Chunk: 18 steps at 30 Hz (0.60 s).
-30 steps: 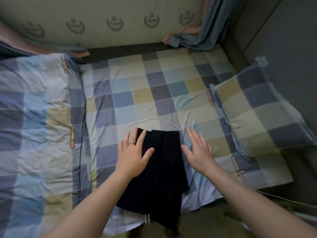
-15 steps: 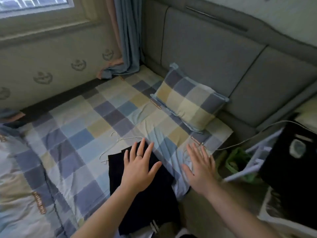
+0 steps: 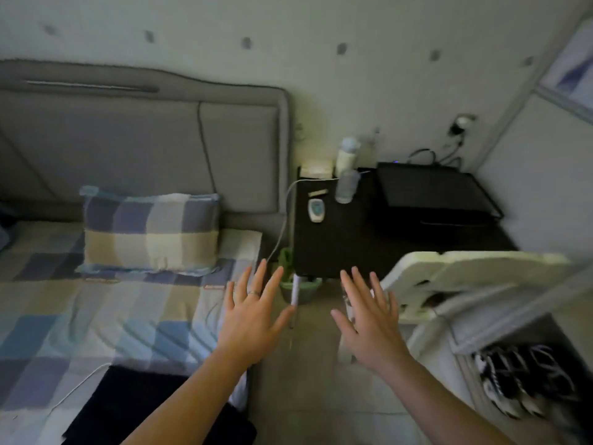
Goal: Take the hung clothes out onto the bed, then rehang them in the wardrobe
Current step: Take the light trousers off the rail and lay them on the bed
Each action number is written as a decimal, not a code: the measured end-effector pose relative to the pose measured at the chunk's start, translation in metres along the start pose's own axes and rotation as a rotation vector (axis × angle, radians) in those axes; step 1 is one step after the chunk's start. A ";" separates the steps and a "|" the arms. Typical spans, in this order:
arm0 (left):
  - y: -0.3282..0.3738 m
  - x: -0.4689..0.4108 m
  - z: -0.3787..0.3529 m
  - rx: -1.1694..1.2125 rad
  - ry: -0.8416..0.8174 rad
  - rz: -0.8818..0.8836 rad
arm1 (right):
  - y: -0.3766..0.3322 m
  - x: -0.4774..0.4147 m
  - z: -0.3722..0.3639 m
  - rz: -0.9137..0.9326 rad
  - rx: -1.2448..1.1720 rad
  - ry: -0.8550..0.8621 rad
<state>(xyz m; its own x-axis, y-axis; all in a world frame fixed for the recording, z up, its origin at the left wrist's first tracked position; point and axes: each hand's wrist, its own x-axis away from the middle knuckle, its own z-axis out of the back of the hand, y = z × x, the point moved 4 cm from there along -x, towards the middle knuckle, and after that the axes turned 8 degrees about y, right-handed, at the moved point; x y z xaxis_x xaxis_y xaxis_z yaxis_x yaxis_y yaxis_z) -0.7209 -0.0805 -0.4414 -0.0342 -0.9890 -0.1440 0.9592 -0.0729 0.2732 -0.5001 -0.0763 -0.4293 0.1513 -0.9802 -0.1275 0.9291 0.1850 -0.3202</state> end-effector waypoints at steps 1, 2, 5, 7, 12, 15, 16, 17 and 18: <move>0.029 -0.014 -0.001 0.019 0.001 -0.058 | 0.024 0.003 0.015 -0.041 -0.010 0.032; 0.060 -0.027 -0.003 0.040 0.001 -0.111 | 0.047 0.007 0.030 -0.080 -0.010 0.059; 0.157 -0.062 -0.013 0.122 -0.013 -0.265 | 0.119 0.019 0.077 -0.186 0.021 0.140; 0.223 -0.082 -0.020 0.162 -0.004 -0.373 | 0.167 0.027 0.109 -0.249 0.029 0.198; 0.378 -0.124 -0.038 0.248 0.059 -0.647 | 0.273 0.057 0.193 -0.393 0.126 0.364; 0.472 -0.138 -0.033 0.347 0.079 -0.812 | 0.321 0.085 0.253 -0.474 0.184 0.451; 0.503 -0.141 -0.027 0.392 0.091 -0.868 | 0.333 0.094 0.274 -0.495 0.213 0.482; 0.534 -0.143 -0.021 0.432 0.108 -0.924 | 0.344 0.103 0.295 -0.517 0.252 0.508; 0.564 -0.145 -0.013 0.467 0.133 -0.978 | 0.352 0.111 0.316 -0.539 0.297 0.527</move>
<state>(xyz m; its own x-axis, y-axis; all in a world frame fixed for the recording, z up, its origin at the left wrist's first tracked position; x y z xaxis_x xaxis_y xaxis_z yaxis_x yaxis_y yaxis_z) -0.1712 0.0231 -0.2792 -0.6663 -0.4568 -0.5894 0.3315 -0.8895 0.3146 -0.0495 -0.1419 -0.2600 -0.4533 -0.7539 -0.4757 0.8908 -0.4027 -0.2106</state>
